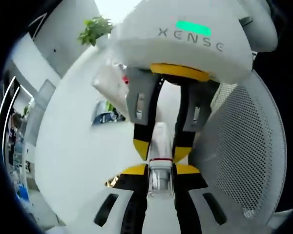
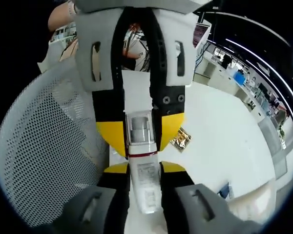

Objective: Arrange the skincare products in the storage area until every visible bottle or jar stands upright without overlapping.

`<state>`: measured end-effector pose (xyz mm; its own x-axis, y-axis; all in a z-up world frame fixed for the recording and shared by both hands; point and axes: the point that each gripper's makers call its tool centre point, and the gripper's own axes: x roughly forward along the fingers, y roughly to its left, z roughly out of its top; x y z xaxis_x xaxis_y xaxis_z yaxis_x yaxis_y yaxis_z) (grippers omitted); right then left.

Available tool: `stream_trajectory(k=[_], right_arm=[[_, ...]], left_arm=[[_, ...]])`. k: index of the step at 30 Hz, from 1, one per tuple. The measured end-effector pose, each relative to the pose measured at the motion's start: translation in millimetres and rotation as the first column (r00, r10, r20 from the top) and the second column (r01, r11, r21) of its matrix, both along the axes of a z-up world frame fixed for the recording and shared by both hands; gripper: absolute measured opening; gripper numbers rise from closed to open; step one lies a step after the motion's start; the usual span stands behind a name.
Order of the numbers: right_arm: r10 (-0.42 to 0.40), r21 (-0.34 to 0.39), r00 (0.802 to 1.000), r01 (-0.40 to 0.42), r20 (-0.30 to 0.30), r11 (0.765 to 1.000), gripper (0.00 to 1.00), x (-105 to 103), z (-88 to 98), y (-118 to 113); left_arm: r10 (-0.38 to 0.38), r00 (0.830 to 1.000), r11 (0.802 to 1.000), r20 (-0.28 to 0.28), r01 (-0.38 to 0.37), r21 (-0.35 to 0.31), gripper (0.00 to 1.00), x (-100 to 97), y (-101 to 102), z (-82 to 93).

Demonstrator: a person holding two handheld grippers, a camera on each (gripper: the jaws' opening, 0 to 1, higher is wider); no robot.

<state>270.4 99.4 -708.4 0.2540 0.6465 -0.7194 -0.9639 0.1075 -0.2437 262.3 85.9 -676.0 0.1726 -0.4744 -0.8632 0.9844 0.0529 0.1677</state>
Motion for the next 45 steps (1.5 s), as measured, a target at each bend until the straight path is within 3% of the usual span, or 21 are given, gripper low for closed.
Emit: stream_trajectory(k=[10, 13, 15, 20, 23, 26, 29, 30, 32, 34, 36, 39, 40, 45], right_arm=[[0.014, 0.043, 0.999, -0.013, -0.033, 0.999, 0.2, -3.1, 0.1, -2.6], [-0.01, 0.069, 0.999, 0.013, -0.037, 0.998, 0.19, -2.1, 3.1, -4.0], [-0.033, 0.093, 0.999, 0.036, -0.043, 0.995, 0.19, 0.4, 4.6, -5.2], [-0.072, 0.135, 0.995, 0.081, -0.066, 0.988, 0.19, 3.4, 8.6, -11.8], [-0.092, 0.154, 0.993, 0.103, -0.078, 0.983, 0.19, 3.5, 9.4, -16.7], [-0.12, 0.197, 0.986, 0.142, -0.118, 0.97, 0.19, 2.1, 12.3, -19.6], [-0.146, 0.253, 0.975, 0.185, -0.166, 0.95, 0.19, 1.8, 16.1, -20.7], [-0.151, 0.266, 0.973, 0.195, -0.175, 0.944, 0.19, 2.2, 17.3, -21.3], [-0.154, 0.3, 0.966, 0.212, -0.207, 0.93, 0.19, 1.1, 20.3, -21.8], [-0.156, 0.325, 0.962, 0.225, -0.226, 0.919, 0.19, 1.1, 23.5, -22.9], [-0.164, 0.362, 0.953, 0.251, -0.253, 0.898, 0.19, 1.0, 28.5, -23.7], [-0.166, 0.418, 0.934, 0.294, -0.316, 0.859, 0.19, 0.2, 34.6, -25.6], [-0.162, 0.427, 0.931, 0.298, -0.326, 0.854, 0.19, -0.4, 35.5, -26.0], [-0.142, 0.469, 0.921, 0.312, -0.362, 0.826, 0.19, -4.7, 42.5, -25.0]], left_arm=[[-0.033, 0.999, 0.996, -0.03, 0.031, -0.087, 0.16, -2.2, -9.9, 8.7], [-0.088, 0.996, 0.99, 0.002, 0.088, -0.111, 0.17, -2.3, -12.5, 11.9], [-0.04, 0.999, 0.984, -0.006, 0.039, -0.176, 0.18, 3.0, -17.6, 15.8], [-0.005, 0.999, 0.982, -0.039, -0.002, -0.188, 0.24, 8.9, -6.8, 8.0], [0.067, 0.991, 0.944, -0.117, -0.102, -0.315, 0.24, 9.3, -7.8, 17.4], [0.095, 0.982, 0.907, -0.163, -0.153, -0.392, 0.22, 10.6, -7.8, 24.5], [0.117, 0.973, 0.872, -0.198, -0.196, -0.448, 0.23, 13.3, -8.5, 29.2], [0.113, 0.971, 0.869, -0.212, -0.2, -0.452, 0.23, 11.9, -8.4, 29.1], [0.124, 0.965, 0.837, -0.233, -0.228, -0.498, 0.23, 13.9, -11.9, 34.0], [0.122, 0.958, 0.817, -0.259, -0.245, -0.521, 0.23, 13.6, -13.8, 36.2], [0.124, 0.955, 0.799, -0.269, -0.258, -0.544, 0.24, 15.5, -15.2, 38.6], [0.099, 0.948, 0.749, -0.303, -0.272, -0.605, 0.25, 13.7, -23.0, 48.5], [0.083, 0.947, 0.739, -0.311, -0.268, -0.618, 0.25, 11.5, -25.9, 51.0], [0.077, 0.938, 0.732, -0.338, -0.284, -0.62, 0.24, 10.6, -31.0, 49.6]])
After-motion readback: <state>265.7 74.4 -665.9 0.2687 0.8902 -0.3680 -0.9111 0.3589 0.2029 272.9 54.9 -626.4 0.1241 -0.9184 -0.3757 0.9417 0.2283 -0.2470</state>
